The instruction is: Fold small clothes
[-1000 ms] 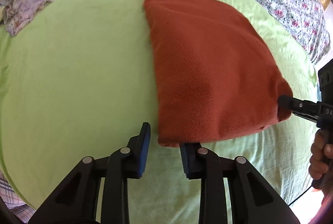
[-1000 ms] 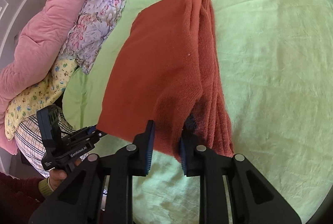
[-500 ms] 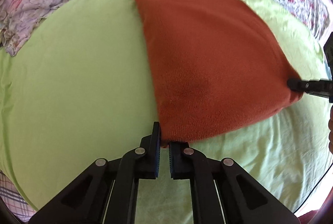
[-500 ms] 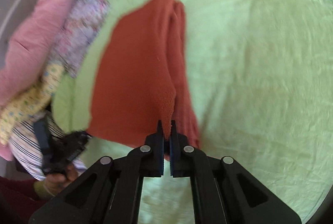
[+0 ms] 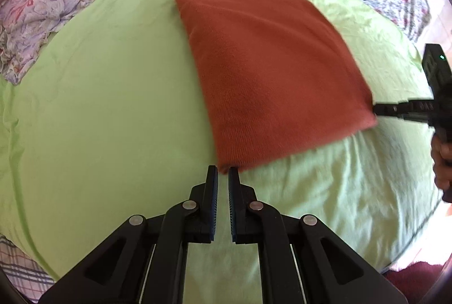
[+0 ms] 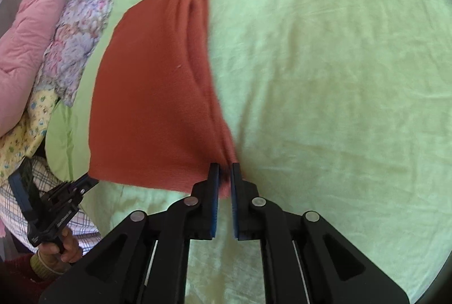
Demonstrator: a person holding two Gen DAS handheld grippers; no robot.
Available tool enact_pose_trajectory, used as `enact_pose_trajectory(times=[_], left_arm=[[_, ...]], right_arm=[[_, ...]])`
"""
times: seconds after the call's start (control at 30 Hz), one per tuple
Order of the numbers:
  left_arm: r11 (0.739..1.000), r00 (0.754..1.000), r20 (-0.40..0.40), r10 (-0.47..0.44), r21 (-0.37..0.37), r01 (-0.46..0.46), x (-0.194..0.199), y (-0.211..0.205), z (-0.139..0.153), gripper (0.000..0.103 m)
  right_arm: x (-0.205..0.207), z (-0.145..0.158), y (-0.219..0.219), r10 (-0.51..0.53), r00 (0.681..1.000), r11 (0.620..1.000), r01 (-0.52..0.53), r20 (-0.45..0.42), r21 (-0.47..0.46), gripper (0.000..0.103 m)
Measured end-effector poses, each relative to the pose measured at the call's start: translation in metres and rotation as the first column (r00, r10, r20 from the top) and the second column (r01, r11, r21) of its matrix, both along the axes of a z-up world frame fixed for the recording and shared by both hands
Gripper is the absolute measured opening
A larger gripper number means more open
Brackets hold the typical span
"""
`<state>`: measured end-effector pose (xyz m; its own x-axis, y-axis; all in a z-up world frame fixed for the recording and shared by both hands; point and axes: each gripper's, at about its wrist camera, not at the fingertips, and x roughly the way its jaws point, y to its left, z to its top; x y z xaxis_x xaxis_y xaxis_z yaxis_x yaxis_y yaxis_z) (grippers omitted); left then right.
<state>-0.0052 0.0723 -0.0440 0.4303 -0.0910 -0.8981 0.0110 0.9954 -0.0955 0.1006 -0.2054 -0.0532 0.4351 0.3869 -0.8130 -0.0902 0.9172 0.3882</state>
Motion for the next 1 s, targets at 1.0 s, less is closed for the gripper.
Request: enact_pose_trajectory(times=[1.0], left_arm=[[0.984, 1.000, -0.013, -0.025, -0.177, 0.022, 0.070, -0.005, -0.030, 0.011]], right_arm=[[0.110, 0.011, 0.040, 0.062, 0.987, 0.996, -0.070, 0.145, 0.048, 0.005]])
